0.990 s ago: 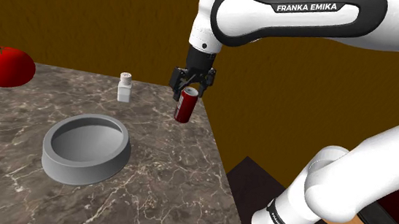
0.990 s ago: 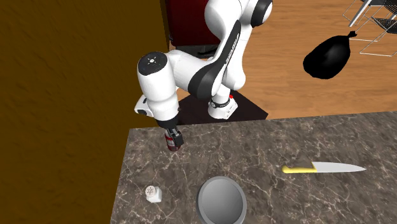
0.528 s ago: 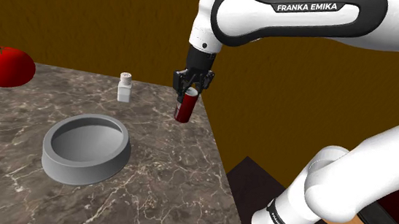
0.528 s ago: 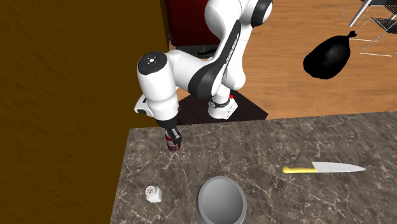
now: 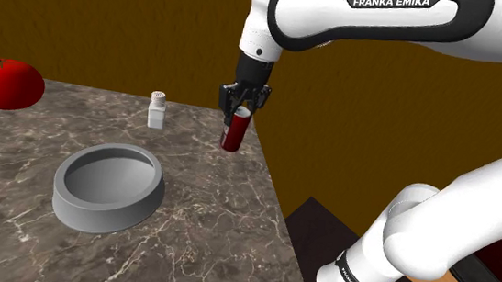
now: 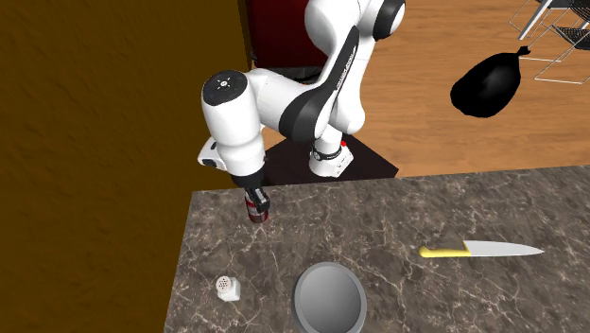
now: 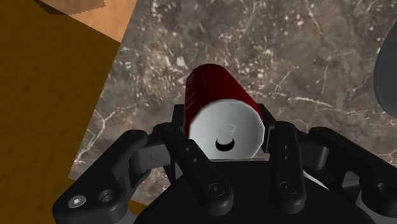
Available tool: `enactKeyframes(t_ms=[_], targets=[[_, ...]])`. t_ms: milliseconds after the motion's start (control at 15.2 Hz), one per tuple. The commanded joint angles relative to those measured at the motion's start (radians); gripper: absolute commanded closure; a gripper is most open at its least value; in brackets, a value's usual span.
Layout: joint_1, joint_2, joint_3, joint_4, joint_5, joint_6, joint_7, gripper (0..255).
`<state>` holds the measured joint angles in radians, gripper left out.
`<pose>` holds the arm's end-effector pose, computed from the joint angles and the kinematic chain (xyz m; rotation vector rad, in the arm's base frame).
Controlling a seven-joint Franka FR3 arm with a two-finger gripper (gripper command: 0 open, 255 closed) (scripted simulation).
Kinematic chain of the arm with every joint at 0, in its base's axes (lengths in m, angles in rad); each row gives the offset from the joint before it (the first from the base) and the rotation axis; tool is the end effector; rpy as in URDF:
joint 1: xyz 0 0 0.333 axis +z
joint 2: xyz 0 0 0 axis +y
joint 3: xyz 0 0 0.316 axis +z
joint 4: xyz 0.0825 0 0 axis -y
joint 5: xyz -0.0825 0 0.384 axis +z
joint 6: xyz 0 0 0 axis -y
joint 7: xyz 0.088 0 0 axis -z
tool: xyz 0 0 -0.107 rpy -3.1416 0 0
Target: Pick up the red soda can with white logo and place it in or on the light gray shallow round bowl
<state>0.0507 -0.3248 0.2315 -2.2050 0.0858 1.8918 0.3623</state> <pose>0.4371 0.1413 0.5101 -3.1269 0.1856 -0.0027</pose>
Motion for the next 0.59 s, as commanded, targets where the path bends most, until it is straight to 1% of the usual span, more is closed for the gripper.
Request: enactKeyframes(t_ms=[0,528], targets=[[0.000,-0.003,-0.001,0.022,0.000,-0.025,0.001,255],[-0.003,-0.007,-0.006,0.126,-0.003,-0.133,0.002,255]])
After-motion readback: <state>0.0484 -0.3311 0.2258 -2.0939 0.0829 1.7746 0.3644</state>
